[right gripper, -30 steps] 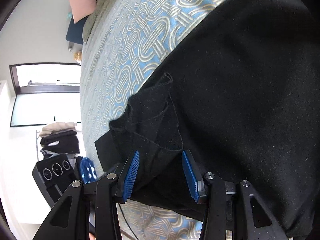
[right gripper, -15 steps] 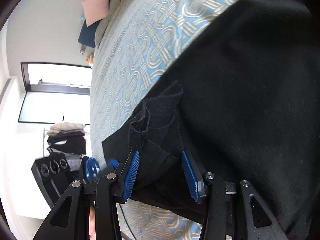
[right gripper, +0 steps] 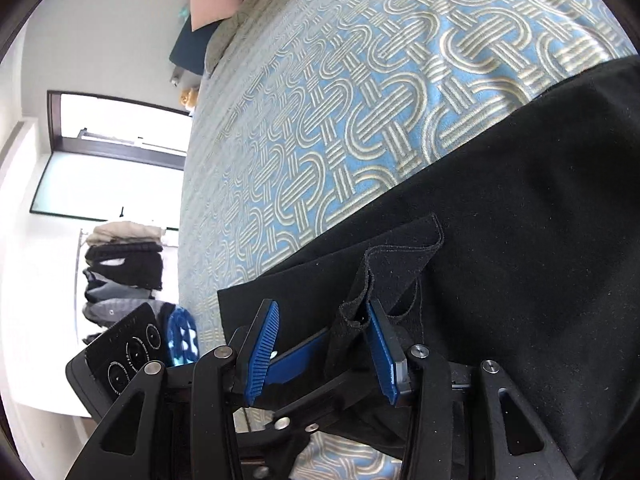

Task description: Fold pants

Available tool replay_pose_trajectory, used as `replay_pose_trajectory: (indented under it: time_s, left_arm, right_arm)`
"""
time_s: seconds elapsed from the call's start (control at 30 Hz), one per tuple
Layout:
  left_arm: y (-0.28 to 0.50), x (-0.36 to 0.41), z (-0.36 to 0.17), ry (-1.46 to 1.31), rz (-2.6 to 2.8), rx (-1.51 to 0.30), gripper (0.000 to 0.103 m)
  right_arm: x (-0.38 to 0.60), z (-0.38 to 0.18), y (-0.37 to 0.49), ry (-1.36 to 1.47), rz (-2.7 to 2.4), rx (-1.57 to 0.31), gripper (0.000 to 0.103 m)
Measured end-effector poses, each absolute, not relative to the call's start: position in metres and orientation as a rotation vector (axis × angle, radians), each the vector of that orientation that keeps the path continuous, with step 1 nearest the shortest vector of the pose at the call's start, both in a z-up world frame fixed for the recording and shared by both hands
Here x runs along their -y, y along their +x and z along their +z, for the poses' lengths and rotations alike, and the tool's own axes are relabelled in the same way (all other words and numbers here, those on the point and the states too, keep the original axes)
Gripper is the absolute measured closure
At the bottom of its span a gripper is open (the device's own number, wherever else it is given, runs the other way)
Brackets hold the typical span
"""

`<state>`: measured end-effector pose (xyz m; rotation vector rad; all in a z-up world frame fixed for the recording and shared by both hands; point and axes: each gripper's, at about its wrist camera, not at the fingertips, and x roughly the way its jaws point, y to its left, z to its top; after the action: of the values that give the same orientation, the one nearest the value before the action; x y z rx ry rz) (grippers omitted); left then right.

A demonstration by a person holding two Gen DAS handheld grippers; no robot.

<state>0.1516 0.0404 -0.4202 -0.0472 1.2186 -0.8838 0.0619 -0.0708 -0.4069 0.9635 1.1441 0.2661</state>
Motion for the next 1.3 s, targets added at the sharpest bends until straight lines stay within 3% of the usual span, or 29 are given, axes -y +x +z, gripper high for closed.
replay_pose_trajectory:
  time_s: [0.1,0.13,0.17,0.2,0.23,0.53,0.77,0.83,1.17,1.2,1.27,1.3]
  left_arm:
    - [0.149,-0.029,-0.416,0.011,-0.883,-1.194,0.059]
    - [0.15,-0.026,-0.416,0.025,-0.876,-1.197,0.064]
    - [0.152,-0.023,-0.417,0.028,-0.871,-1.204,0.07]
    - [0.154,-0.021,-0.418,0.024,-0.872,-1.211,0.087]
    - [0.155,-0.02,-0.418,0.024,-0.874,-1.217,0.093]
    - [0.165,-0.074,-0.395,-0.191,-0.906,-1.194,0.094]
    - [0.168,-0.079,-0.397,-0.234,-0.904,-1.223,0.094]
    - [0.168,-0.075,-0.398,-0.231,-0.906,-1.228,0.094]
    - [0.174,-0.061,-0.402,-0.186,-0.901,-1.256,0.094]
    - [0.174,-0.059,-0.402,-0.175,-0.9,-1.256,0.094]
    - [0.171,-0.055,-0.401,-0.153,-0.901,-1.255,0.094]
    - [0.17,-0.053,-0.401,-0.145,-0.905,-1.256,0.094]
  right_arm:
    - [0.08,-0.409,0.058,0.998,0.269,-1.137,0.058]
    - [0.083,-0.41,0.057,1.005,0.261,-1.139,0.058]
    - [0.084,-0.41,0.057,1.008,0.256,-1.136,0.058]
    - [0.089,-0.408,0.054,1.008,0.25,-1.128,0.058]
    - [0.093,-0.406,0.05,1.002,0.241,-1.114,0.058]
    - [0.099,-0.404,0.025,0.753,0.377,-1.124,0.058]
    - [0.079,-0.381,0.027,0.472,0.645,-0.953,0.057]
    - [0.074,-0.38,0.036,0.412,0.692,-0.984,0.051]
    - [0.04,-0.402,0.069,0.296,0.891,-1.146,0.05]
    - [0.038,-0.406,0.07,0.299,0.888,-1.162,0.052]
    - [0.035,-0.413,0.066,0.298,0.869,-1.207,0.084]
    - [0.034,-0.416,0.062,0.3,0.852,-1.216,0.094]
